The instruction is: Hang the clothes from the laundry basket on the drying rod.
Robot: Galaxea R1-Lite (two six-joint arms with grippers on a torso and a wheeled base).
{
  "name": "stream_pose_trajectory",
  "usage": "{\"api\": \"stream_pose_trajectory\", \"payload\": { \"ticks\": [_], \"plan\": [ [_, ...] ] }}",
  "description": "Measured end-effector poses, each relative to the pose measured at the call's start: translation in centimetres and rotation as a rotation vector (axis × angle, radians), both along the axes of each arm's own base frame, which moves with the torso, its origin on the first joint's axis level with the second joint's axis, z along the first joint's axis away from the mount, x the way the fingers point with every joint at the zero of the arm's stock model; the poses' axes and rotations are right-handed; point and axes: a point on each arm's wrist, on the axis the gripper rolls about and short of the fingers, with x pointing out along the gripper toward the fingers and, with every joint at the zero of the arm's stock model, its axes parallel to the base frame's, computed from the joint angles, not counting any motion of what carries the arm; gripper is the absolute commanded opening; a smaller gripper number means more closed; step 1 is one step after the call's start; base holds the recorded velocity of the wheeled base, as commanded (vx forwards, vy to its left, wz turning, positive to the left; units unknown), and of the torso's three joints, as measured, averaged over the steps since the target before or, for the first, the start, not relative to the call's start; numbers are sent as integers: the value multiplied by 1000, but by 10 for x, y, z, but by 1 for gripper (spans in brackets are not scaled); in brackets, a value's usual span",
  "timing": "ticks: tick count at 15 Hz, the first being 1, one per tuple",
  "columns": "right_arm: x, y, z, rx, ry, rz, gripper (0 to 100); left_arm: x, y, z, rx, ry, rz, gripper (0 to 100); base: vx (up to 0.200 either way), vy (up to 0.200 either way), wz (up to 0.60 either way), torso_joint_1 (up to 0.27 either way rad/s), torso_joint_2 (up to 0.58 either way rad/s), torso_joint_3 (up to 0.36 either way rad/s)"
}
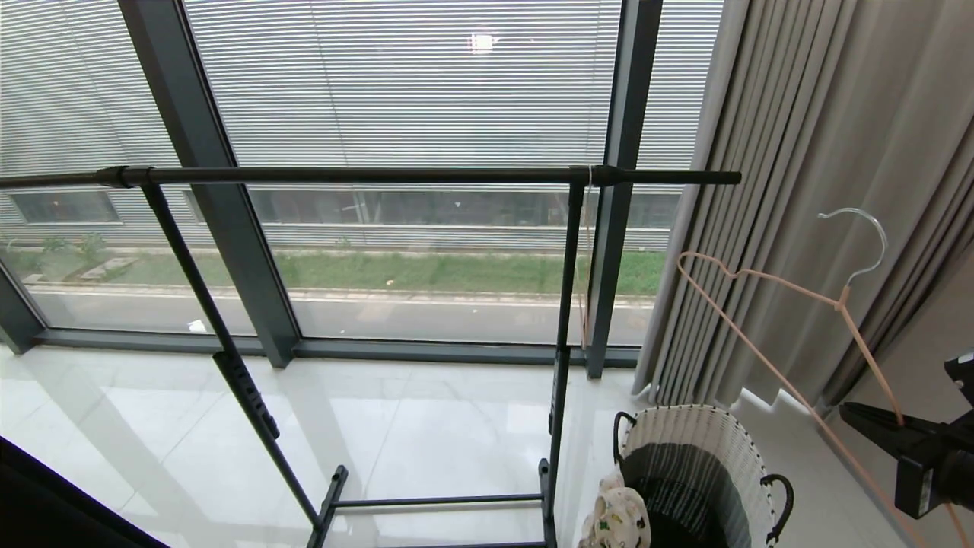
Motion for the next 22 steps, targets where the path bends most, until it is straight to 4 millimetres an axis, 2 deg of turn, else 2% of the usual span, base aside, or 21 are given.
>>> {"api": "stream_pose_trajectory", "payload": {
  "ticks": [7,11,16,22],
  "plan": [
    [0,7,7,-18,-39,60,0,1,0,-2,-1,10,1,0,-29,0,0,0,0,0],
    [-3,20,17,-7,-80,156,0,7,1,2,-1,21,1,0,0,0,0,0,0,0],
    [-11,40,22,3,-102,299,0,10,1,6,-2,25,1,0,0,200,0,4,4,0],
    [-11,42,24,5,-108,317,0,13,1,5,-2,37,1,0,0,200,0,0,3,1]
  ]
}}
